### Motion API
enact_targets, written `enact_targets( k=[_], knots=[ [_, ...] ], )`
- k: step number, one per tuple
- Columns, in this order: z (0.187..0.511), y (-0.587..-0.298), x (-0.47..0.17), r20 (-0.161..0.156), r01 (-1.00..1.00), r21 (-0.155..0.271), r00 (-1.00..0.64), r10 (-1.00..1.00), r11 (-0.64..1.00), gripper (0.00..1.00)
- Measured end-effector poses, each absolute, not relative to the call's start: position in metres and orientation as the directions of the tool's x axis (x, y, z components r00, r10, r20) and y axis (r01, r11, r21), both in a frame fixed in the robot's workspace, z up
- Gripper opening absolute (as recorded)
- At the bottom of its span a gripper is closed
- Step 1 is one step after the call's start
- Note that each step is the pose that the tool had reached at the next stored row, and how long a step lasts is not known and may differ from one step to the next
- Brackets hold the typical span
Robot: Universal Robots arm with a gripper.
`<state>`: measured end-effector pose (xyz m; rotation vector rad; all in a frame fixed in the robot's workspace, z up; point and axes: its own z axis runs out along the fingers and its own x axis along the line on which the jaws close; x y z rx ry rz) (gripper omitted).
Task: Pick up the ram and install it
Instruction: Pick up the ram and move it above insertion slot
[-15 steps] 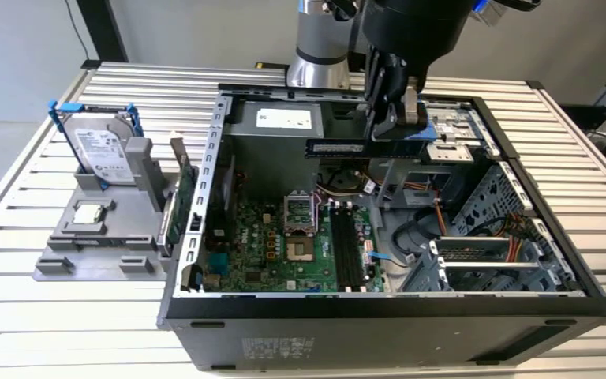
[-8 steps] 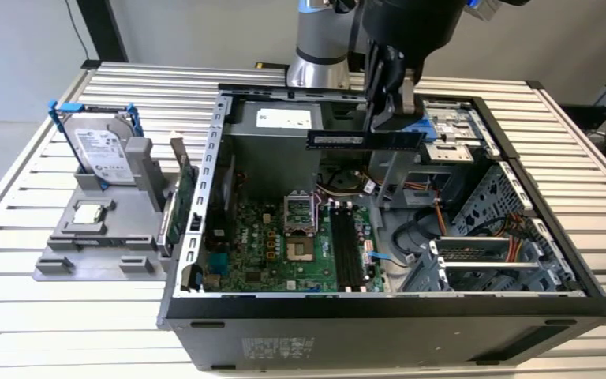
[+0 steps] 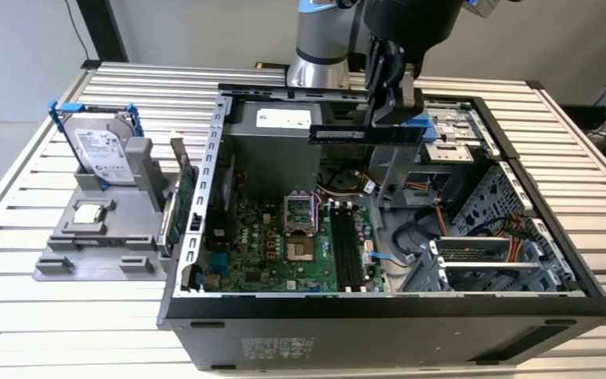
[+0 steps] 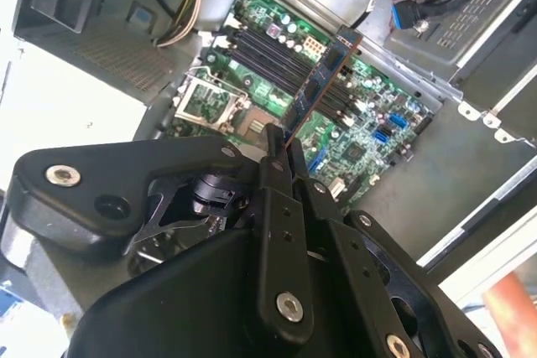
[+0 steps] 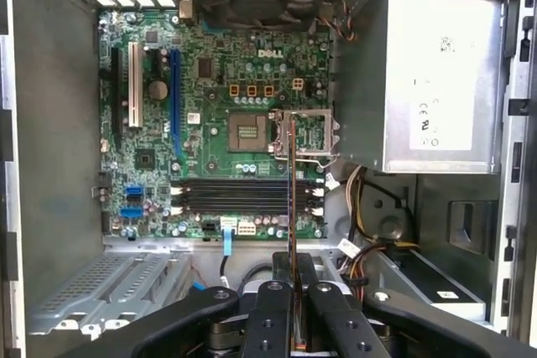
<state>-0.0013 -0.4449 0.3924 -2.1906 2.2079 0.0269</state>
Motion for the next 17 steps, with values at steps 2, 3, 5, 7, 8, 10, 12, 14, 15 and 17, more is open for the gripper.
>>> enact_targets(
  k=[2, 3, 5, 7, 8, 10, 12, 14, 15, 17],
  knots=[
    [0.3925, -0.4449, -0.0012, -0.034, -1.000, -0.010, -0.008, -0.999, 0.008, 0.00],
    [0.3925, -0.4449, -0.0012, -0.034, -1.000, -0.010, -0.008, -0.999, 0.008, 0.00],
    [0.3925, -0.4449, -0.0012, -0.034, -1.000, -0.010, -0.008, -0.999, 0.008, 0.00],
    [0.3925, -0.4449, -0.0012, -0.034, -1.000, -0.010, -0.008, -0.999, 0.008, 0.00],
    [0.3924, -0.4449, -0.0012, -0.034, -1.000, -0.010, -0.008, -0.999, 0.008, 0.00],
    [0.3925, -0.4449, -0.0012, -0.034, -1.000, -0.010, -0.008, -0.999, 0.008, 0.00],
    [0.3924, -0.4449, -0.0012, -0.034, -1.000, -0.010, -0.008, -0.999, 0.008, 0.00],
    [0.3925, -0.4449, -0.0012, -0.034, -1.000, -0.010, -0.010, -0.999, 0.010, 0.00],
    [0.3925, -0.4449, -0.0012, -0.034, -1.000, -0.010, -0.013, -0.999, 0.013, 0.00],
    [0.3925, -0.4449, -0.0011, -0.034, -1.000, -0.010, -0.024, -0.999, 0.024, 0.00]
  ],
)
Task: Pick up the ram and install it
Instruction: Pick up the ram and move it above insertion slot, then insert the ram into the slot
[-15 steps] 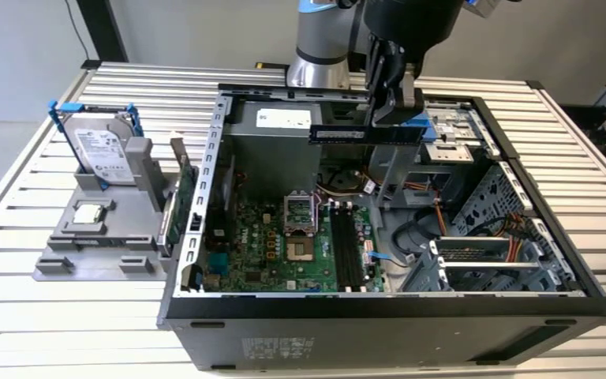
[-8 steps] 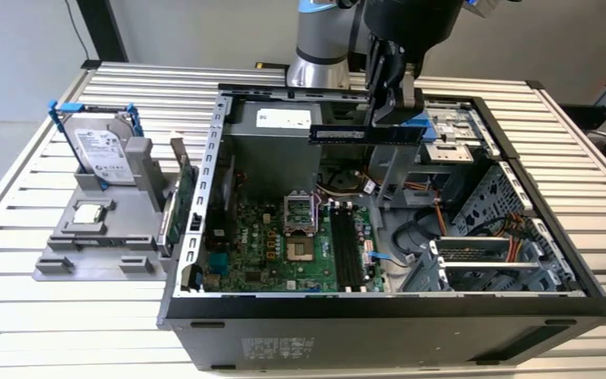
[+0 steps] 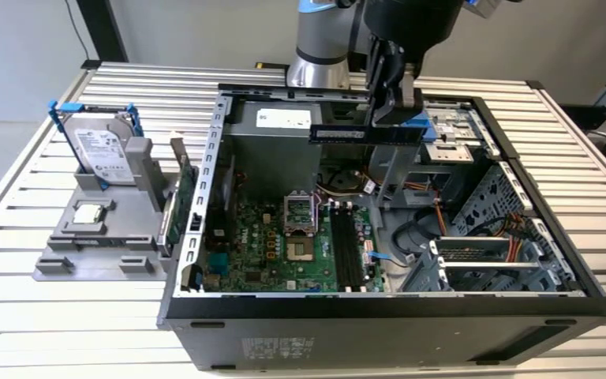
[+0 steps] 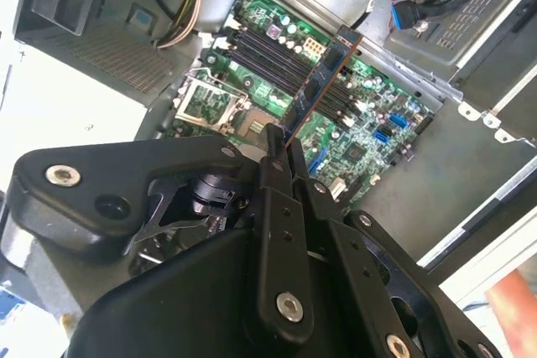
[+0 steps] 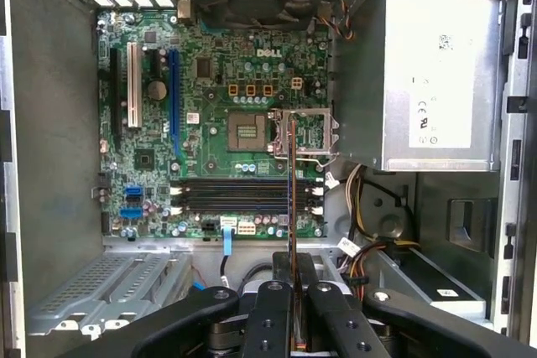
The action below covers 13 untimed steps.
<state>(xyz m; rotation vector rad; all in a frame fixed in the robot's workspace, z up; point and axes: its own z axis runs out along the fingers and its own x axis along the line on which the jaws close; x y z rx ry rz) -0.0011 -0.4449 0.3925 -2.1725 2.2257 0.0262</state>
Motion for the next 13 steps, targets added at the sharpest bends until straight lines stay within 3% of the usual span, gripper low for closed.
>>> enact_targets(
  k=[13],
  knots=[
    [0.3924, -0.4449, -0.0012, -0.034, -0.981, -0.010, -0.194, -0.980, 0.194, 0.00]
  ],
)
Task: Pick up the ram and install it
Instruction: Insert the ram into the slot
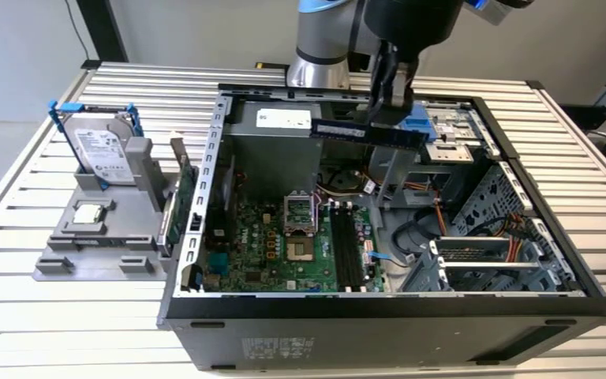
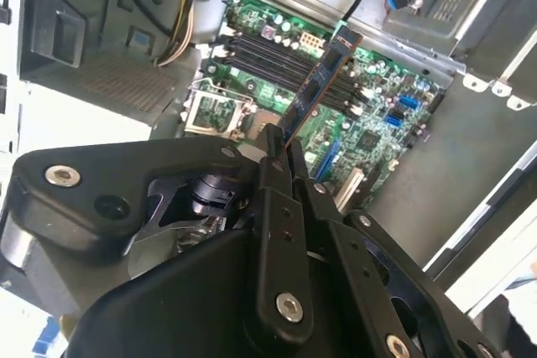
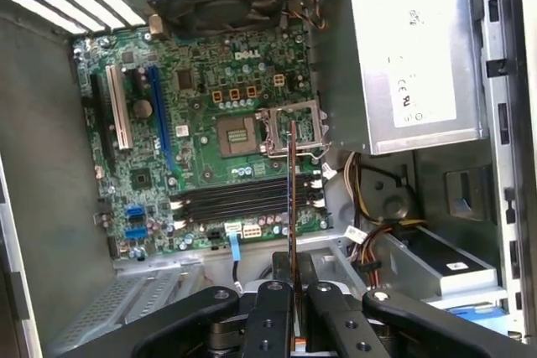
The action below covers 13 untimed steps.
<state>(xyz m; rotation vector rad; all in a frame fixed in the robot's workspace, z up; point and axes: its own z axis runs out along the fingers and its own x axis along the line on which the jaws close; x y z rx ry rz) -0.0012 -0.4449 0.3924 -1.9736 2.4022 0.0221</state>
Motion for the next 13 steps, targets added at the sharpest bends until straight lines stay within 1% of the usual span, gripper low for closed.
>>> enact_targets(
  k=[13],
  knots=[
    [0.3925, -0.4449, -0.0012, -0.034, -0.924, -0.010, -0.382, -0.924, 0.382, 0.00]
  ],
)
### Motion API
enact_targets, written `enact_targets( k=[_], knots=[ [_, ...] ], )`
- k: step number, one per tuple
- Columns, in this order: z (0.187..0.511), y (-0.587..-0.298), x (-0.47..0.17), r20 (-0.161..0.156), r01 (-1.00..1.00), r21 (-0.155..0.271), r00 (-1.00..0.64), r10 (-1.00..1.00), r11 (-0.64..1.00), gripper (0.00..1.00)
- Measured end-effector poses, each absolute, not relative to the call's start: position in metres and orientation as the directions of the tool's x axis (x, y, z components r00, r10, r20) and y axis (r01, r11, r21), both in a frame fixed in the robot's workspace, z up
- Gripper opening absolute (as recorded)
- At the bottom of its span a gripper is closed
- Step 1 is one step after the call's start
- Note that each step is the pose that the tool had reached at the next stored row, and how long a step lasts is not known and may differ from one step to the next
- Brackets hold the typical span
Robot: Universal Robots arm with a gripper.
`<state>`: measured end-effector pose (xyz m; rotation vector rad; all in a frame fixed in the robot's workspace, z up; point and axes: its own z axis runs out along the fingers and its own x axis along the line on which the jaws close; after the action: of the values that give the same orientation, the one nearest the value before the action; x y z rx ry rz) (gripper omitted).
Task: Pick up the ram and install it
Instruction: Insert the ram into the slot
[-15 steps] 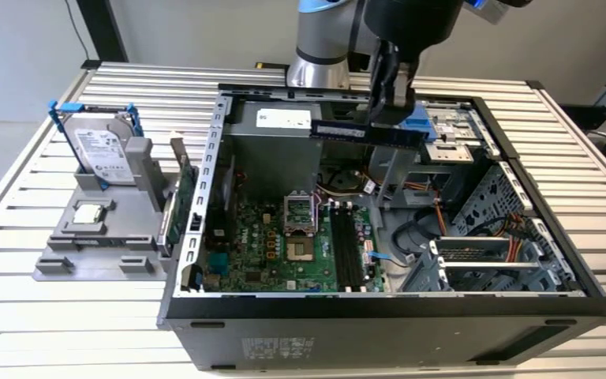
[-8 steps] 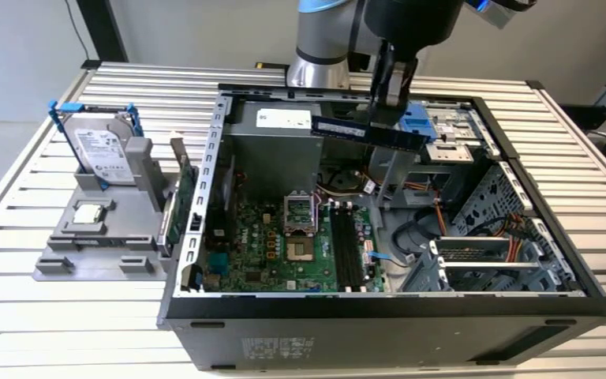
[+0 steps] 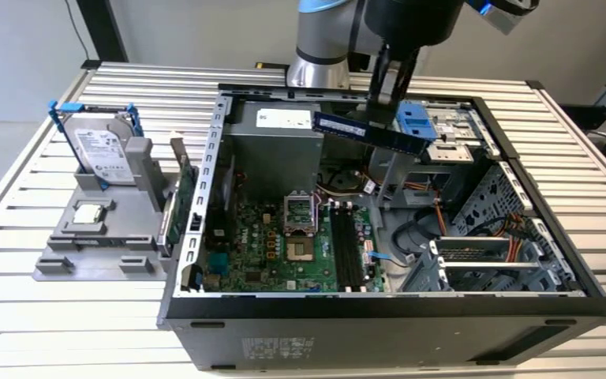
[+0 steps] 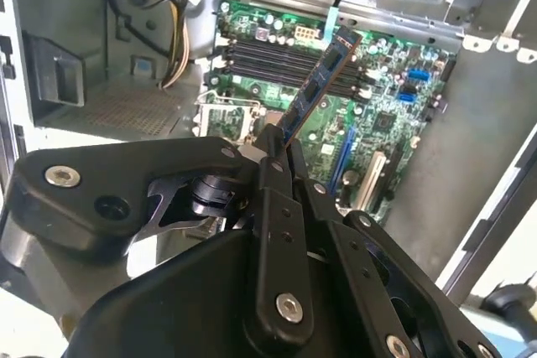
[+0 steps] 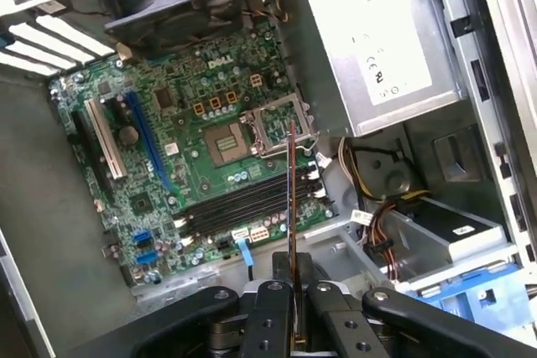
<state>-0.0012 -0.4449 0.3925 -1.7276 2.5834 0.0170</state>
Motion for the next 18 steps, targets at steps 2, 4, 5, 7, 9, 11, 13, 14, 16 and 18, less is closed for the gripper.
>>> enact_targets(
  k=[2, 4, 5, 7, 9, 11, 13, 14, 16, 18],
  knots=[
    [0.3925, -0.4449, -0.0012, -0.034, -0.913, -0.010, -0.408, -0.912, 0.408, 0.00],
    [0.3925, -0.4449, -0.0012, -0.034, -0.900, -0.010, -0.435, -0.900, 0.436, 0.00],
    [0.3925, -0.4449, -0.0012, -0.034, -0.893, -0.010, -0.449, -0.893, 0.449, 0.00],
    [0.3925, -0.4449, -0.0012, -0.034, -0.880, -0.010, -0.474, -0.880, 0.475, 0.00],
    [0.3924, -0.4449, -0.0012, -0.034, -0.865, -0.010, -0.501, -0.865, 0.502, 0.00],
    [0.3925, -0.4449, -0.0012, -0.034, -0.850, -0.010, -0.525, -0.850, 0.526, 0.00],
    [0.3925, -0.4449, -0.0012, -0.034, -0.837, -0.010, -0.547, -0.837, 0.547, 0.00],
    [0.3925, -0.4449, -0.0012, -0.034, -0.830, -0.010, -0.557, -0.830, 0.557, 0.00],
    [0.3924, -0.4449, -0.0012, -0.034, -0.816, -0.010, -0.578, -0.816, 0.578, 0.00],
    [0.3924, -0.4449, -0.0012, -0.034, -0.802, -0.010, -0.597, -0.802, 0.598, 0.00]
  ],
)
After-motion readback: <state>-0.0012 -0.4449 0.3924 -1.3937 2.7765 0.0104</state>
